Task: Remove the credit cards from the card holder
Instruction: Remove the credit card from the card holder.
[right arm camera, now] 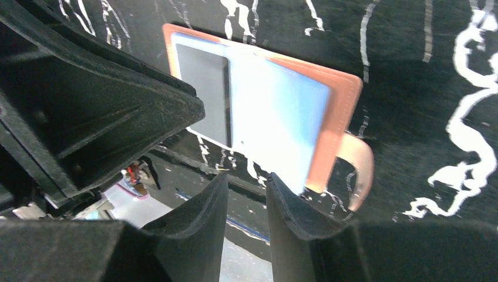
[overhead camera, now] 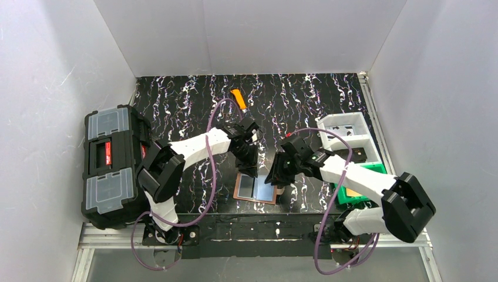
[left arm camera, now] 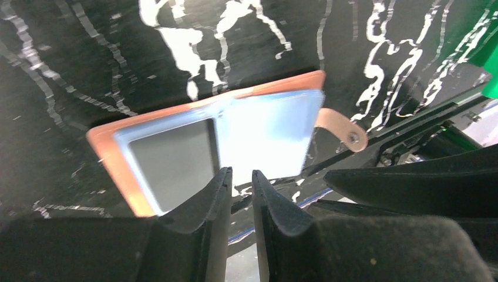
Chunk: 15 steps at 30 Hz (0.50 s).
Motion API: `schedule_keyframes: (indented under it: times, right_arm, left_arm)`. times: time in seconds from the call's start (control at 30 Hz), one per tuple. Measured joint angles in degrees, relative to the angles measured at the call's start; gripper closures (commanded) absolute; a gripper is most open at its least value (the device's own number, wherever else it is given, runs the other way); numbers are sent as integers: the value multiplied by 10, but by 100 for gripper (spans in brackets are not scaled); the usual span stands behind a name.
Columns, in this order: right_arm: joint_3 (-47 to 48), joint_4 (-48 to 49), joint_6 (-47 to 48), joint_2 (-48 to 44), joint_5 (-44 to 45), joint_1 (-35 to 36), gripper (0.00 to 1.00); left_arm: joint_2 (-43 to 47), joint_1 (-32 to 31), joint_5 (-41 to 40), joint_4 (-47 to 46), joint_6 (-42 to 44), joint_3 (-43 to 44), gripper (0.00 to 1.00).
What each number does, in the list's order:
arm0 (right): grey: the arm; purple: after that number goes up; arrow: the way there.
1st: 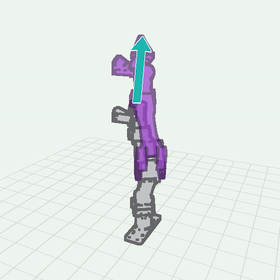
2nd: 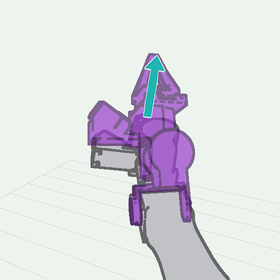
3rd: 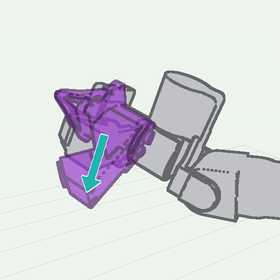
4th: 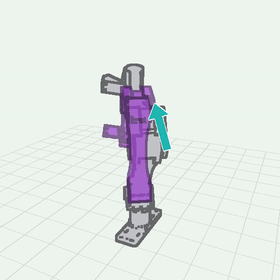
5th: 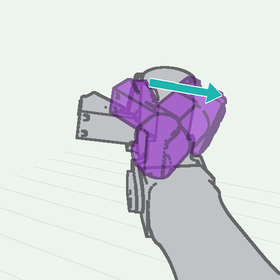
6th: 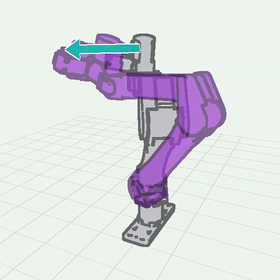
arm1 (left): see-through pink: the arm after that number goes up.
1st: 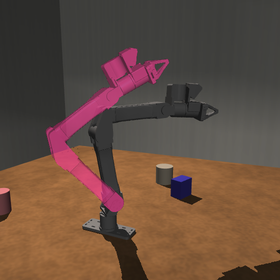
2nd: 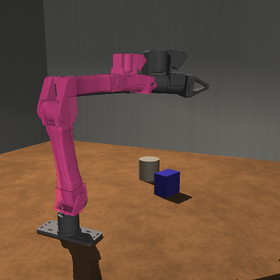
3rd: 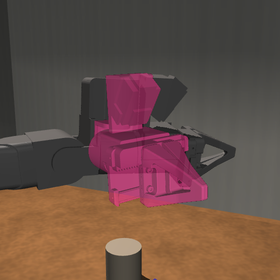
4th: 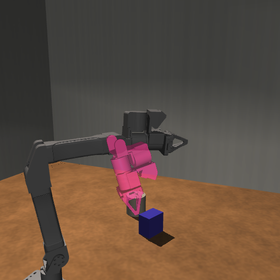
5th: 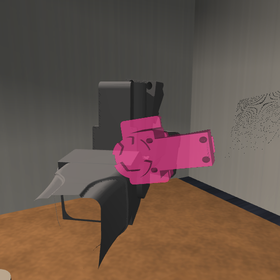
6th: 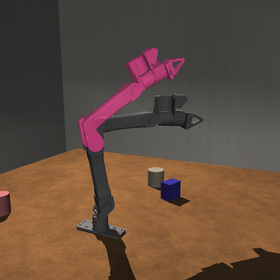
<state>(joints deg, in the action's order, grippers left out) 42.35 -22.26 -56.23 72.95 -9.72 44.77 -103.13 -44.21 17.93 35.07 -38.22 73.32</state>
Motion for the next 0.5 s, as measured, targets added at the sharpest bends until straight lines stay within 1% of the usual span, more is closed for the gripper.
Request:
schedule_keyframes:
  times: [0.17,0.3,0.5]
  right_arm:
    - [40,29,-10,60,-16,12,63]
    - [69,55,-13,115,-32,19,66]
    - [84,92,-21,185,-55,20,68]
  left_arm:
    - [28,36,-9,12,16,-35,81]
    - [47,67,-12,16,28,-63,84]
    - [50,73,-3,15,42,-93,85]
